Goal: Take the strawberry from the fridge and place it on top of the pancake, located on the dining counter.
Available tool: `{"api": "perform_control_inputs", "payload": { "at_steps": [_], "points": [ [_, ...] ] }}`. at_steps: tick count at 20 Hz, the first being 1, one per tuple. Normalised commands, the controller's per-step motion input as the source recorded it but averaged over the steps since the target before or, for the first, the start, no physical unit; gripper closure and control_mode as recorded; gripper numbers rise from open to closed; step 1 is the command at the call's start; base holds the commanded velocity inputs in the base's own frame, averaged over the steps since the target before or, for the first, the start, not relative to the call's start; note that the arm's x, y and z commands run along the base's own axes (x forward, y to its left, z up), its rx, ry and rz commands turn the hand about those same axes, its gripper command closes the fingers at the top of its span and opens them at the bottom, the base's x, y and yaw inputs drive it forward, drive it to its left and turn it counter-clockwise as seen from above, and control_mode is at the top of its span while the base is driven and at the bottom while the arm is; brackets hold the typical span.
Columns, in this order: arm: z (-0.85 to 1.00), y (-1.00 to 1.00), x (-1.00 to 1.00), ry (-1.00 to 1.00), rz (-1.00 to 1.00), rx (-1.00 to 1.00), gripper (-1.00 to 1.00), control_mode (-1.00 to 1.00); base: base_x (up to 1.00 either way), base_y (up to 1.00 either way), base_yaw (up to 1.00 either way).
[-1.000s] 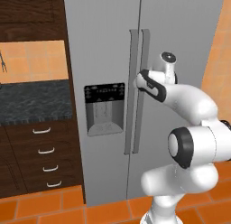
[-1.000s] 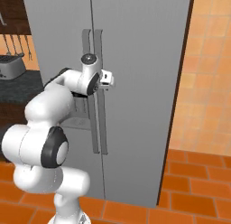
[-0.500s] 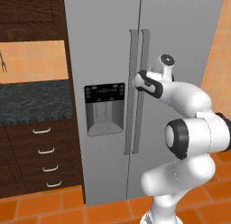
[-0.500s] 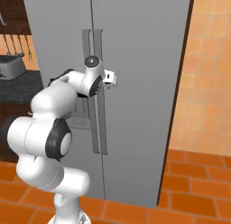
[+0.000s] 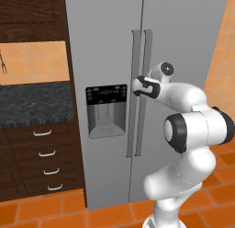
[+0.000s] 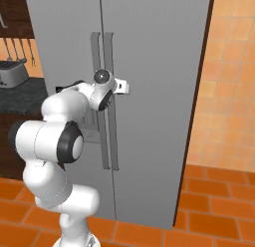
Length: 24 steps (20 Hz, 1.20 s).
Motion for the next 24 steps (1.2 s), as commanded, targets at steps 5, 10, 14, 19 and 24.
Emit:
{"api": "perform_control_inputs", "payload": {
  "at_steps": [5,10,14,19,24],
  "points": [
    [-0.01,-0.03,0.38,-0.03,0.01,0.00,-1.00,-1.00,0.00,0.00,0.00],
    [0.00,-0.02,0.00,0.00,0.01,0.00,1.00,-1.00,0.00,0.00,0.00],
    [0.00,-0.44,-0.70,0.00,0.00,0.01,1.00,-1.00,0.00,0.00,0.00],
    [0.00,-0.88,-1.00,0.00,0.00,0.00,1.00,-1.00,0.00,0.00,0.00],
    [-0.03,-1.00,-1.00,0.02,0.00,0.00,1.00,-1.00,0.00,0.00,0.00]
  ]
}}
